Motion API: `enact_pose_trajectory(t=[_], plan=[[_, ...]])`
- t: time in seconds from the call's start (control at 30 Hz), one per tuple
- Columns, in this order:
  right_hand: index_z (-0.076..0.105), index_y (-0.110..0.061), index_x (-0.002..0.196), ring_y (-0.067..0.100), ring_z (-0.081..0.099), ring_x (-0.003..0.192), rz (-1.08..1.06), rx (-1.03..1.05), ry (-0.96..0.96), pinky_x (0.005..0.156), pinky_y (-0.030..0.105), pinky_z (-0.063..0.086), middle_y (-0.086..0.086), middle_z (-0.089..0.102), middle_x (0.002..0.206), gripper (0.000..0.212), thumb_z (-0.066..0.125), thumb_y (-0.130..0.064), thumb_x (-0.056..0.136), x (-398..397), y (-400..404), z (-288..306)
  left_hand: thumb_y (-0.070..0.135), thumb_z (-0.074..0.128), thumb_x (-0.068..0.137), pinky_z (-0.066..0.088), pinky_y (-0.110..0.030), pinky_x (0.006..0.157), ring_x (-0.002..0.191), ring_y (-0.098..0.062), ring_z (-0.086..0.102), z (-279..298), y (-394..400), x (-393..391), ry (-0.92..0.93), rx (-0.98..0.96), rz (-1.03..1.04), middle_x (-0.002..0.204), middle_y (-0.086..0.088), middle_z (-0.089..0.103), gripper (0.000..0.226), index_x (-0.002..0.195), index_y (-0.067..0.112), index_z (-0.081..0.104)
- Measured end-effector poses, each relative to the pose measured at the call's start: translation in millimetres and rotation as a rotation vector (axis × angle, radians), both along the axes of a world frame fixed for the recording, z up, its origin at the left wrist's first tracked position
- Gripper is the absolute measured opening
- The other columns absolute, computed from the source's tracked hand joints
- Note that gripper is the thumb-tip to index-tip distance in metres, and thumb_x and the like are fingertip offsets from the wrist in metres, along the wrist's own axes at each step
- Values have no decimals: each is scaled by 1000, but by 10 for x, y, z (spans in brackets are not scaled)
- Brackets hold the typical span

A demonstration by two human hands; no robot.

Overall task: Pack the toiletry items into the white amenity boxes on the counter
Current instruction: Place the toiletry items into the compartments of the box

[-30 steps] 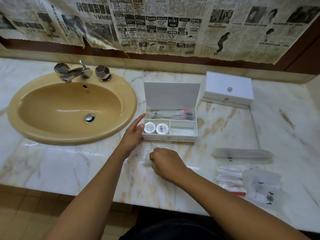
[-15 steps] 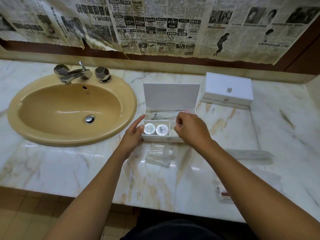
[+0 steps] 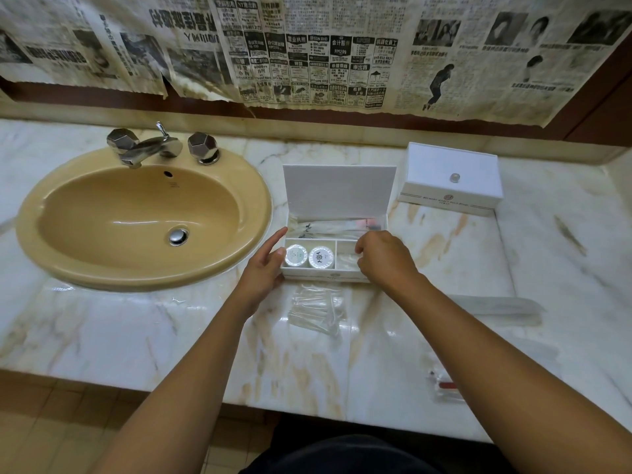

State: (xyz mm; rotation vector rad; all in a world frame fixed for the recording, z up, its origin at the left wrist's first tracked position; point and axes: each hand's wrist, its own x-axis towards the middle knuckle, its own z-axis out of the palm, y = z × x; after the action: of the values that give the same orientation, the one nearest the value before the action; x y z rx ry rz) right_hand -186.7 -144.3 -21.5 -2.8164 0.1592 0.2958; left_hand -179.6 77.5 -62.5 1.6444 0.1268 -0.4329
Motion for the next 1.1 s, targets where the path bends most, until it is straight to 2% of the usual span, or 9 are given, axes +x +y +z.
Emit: enact_pose_trajectory(t=[0.17, 0.3, 0.4, 0.53, 0.63, 0.73, 0.87, 0.97, 1.1], plan=[[72, -8, 91, 28, 64, 83, 0, 52, 1, 73, 32, 53, 11, 69, 93, 19, 53, -6, 88, 12, 10, -35, 29, 45, 104, 42, -23, 75, 83, -4, 42, -6, 5, 1, -3, 2, -5, 85, 19, 41, 40, 117, 65, 53], [64, -6, 79, 27, 58, 84, 52, 94, 130, 66, 30, 42, 8, 63, 87, 29, 49, -24, 95, 17, 51, -49, 27, 44, 104, 43, -21, 74, 79, 0, 43, 0, 0, -3, -10, 1, -3, 86, 20, 42, 38, 121, 61, 52], [55, -10, 70, 24, 55, 80, 60, 112, 173, 64, 29, 36, 4, 57, 79, 34, 46, -28, 98, -10, 67, -64, 27, 44, 104, 42, -22, 74, 81, -1, 43, 5, -3, -11, -12, -5, -3, 86, 20, 43, 38, 121, 61, 52], [68, -11, 91, 23, 60, 92, 72, 113, 24, 70, 31, 46, 3, 67, 93, 24, 50, -26, 94, -71, 93, -16, 30, 45, 104, 43, -22, 76, 92, -9, 44, 9, 3, -14, -6, -14, 2, 88, 19, 44, 38, 120, 63, 53], [67, -18, 106, 19, 58, 99, 84, 164, -107, 75, 28, 43, 0, 65, 106, 22, 53, -26, 93, -151, 165, 75, 29, 45, 104, 45, -20, 76, 99, -14, 42, 6, -1, -11, -4, -23, 5, 90, 17, 44, 38, 120, 63, 53], [65, -19, 111, 18, 57, 99, 110, 213, -164, 78, 30, 45, -1, 63, 107, 23, 54, -28, 92, -240, 275, 128, 29, 44, 104, 45, -19, 75, 99, -15, 43, -3, -3, -11, -3, -28, 6, 94, 12, 45, 38, 123, 61, 53], [65, -19, 106, 19, 58, 91, 157, 207, -159, 73, 31, 46, -2, 62, 99, 19, 55, -26, 91, -364, 404, 91, 29, 44, 104, 46, -18, 74, 97, -15, 43, 9, -11, -13, -8, -23, 7, 96, 8, 45, 38, 125, 59, 52], [65, -18, 104, 21, 59, 91, 181, 192, -116, 72, 31, 46, -1, 62, 99, 19, 54, -26, 90, -453, 446, 11, 27, 43, 104, 47, -14, 69, 92, -15, 42, 24, -17, -24, -10, -25, 6, 95, -3, 43, 37, 130, 54, 51], [60, -20, 112, 22, 60, 99, 194, 142, -41, 74, 31, 45, -1, 64, 109, 27, 58, -30, 87, -546, 450, -89, 28, 43, 104, 49, -12, 70, 97, -12, 45, 25, -19, -26, -5, -28, 6, 91, 12, 47, 37, 126, 57, 51]])
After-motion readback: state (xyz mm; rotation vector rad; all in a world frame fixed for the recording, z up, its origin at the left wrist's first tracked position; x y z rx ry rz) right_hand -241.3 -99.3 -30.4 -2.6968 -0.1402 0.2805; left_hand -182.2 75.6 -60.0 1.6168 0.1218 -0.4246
